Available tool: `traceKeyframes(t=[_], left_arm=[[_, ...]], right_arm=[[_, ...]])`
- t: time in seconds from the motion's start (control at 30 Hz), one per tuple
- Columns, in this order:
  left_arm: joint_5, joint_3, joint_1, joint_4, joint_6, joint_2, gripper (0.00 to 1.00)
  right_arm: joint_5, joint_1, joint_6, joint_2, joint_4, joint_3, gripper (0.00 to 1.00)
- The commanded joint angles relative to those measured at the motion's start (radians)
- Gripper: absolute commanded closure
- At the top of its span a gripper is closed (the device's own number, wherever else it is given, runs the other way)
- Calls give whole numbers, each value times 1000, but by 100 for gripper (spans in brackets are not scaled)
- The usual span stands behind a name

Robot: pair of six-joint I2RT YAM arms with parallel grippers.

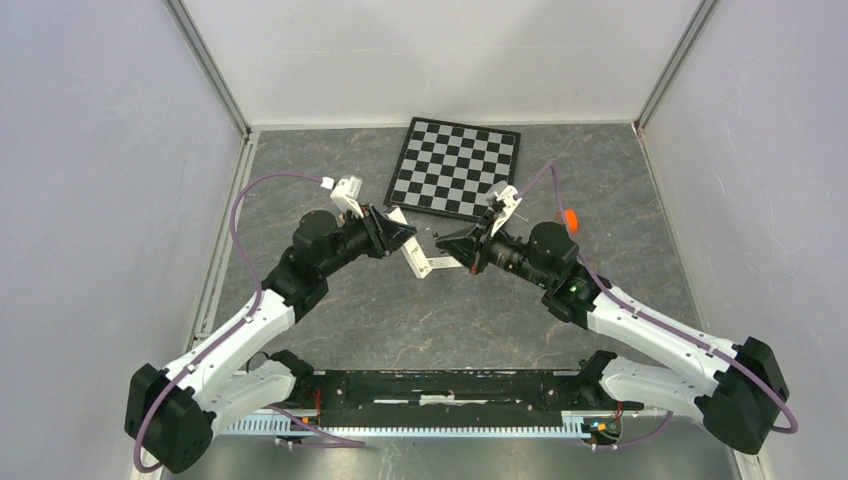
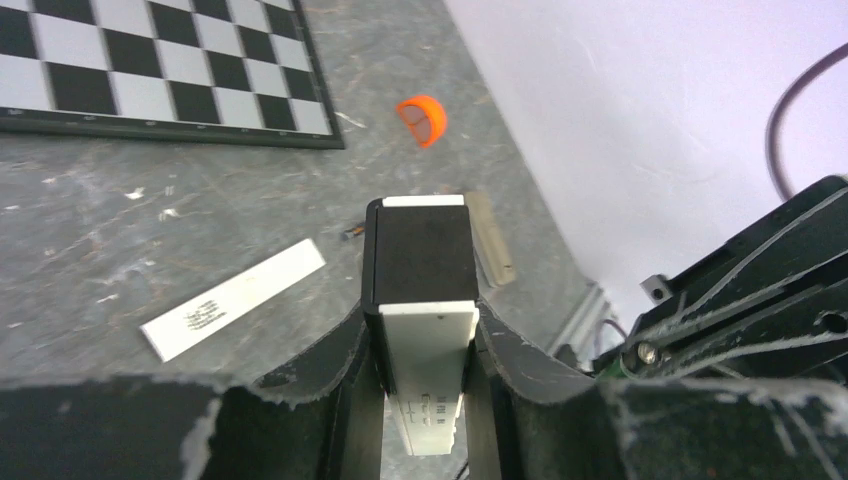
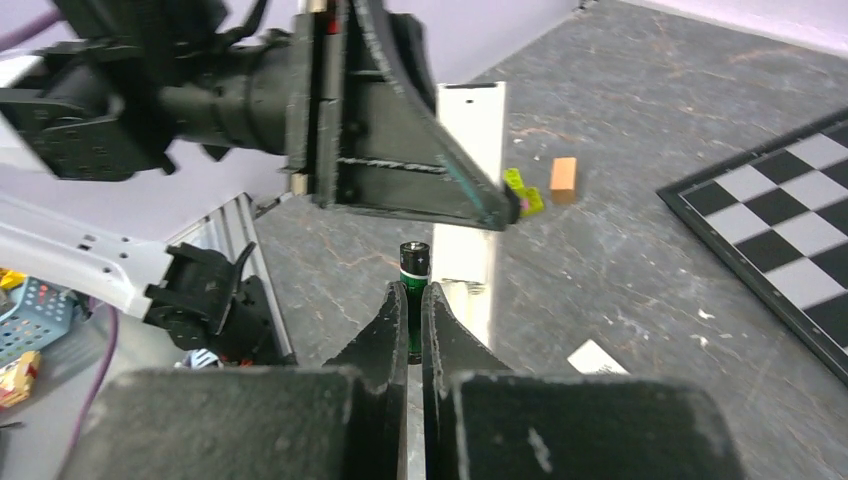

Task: Load the batteries into the remote control

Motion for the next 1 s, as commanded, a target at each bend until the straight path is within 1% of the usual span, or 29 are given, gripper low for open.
traceKeyframes(t=[0.0, 0.07, 0.17, 0.4, 0.57, 0.97], left_arm=[[205, -20, 76, 255, -166, 40, 98], [279, -37, 108, 339, -220, 58, 98], [330, -49, 116, 420, -252, 65, 98], [374, -43, 123, 431, -277, 40, 98], [371, -50, 123, 444, -308, 34, 98], [357, -48, 123, 463, -357, 38, 98]], right_arm=[[17, 45, 3, -23, 102, 26, 100], [15, 66, -15, -19, 112, 25, 100], [18, 84, -40, -13, 114, 22, 100], [49, 92, -92, -12, 129, 5, 100], [74, 98, -100, 6, 121, 7, 100], [74, 112, -110, 27, 111, 14, 100]])
